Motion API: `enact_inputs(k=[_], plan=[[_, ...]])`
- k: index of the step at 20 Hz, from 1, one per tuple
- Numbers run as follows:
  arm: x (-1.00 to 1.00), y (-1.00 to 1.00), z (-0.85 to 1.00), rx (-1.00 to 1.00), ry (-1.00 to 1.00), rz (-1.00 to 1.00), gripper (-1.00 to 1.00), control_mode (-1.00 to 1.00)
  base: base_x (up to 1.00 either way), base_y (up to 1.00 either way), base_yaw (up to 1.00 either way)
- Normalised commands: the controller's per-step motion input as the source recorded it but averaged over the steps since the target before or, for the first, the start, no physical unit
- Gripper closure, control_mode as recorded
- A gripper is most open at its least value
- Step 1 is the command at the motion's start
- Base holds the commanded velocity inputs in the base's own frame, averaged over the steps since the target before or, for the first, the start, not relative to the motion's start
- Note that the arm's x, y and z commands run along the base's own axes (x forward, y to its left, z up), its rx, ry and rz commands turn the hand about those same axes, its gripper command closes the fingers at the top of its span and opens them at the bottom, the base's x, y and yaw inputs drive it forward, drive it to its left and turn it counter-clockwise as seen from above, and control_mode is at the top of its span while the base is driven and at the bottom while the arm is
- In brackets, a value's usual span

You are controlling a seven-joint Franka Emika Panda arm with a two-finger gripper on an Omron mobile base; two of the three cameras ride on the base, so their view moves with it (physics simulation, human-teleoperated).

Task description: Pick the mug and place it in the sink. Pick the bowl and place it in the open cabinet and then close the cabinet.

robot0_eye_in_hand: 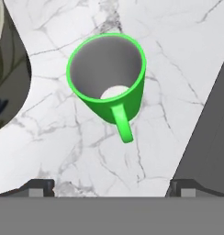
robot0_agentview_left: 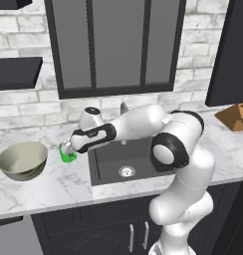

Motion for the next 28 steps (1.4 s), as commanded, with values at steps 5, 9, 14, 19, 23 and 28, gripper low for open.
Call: enact_inputs(k=[5, 9, 14, 19, 23, 28], plan=[[0.24, 0.10, -0.12, -0.03, 0.00, 0.00, -1.00, -1.00, 0.00, 0.00, 0.00], [0.26, 0.01, -0.08, 0.00, 0.00, 0.00, -1.00, -1.00, 0.00, 0.00, 0.00], [0.27, 0.02, -0.12, 0.00, 0.00, 0.00, -1.00, -1.00, 0.00, 0.00, 0.00], [0.22, 0.09, -0.21, 0.00, 0.00, 0.00, -1.00, -1.00, 0.00, 0.00, 0.00], [0.15, 0.19, -0.25, 0.00, 0.00, 0.00, -1.00, -1.00, 0.00, 0.00, 0.00], [0.18, 0.17, -0.27, 0.00, 0.00, 0.00, -1.00, -1.00, 0.00, 0.00, 0.00]])
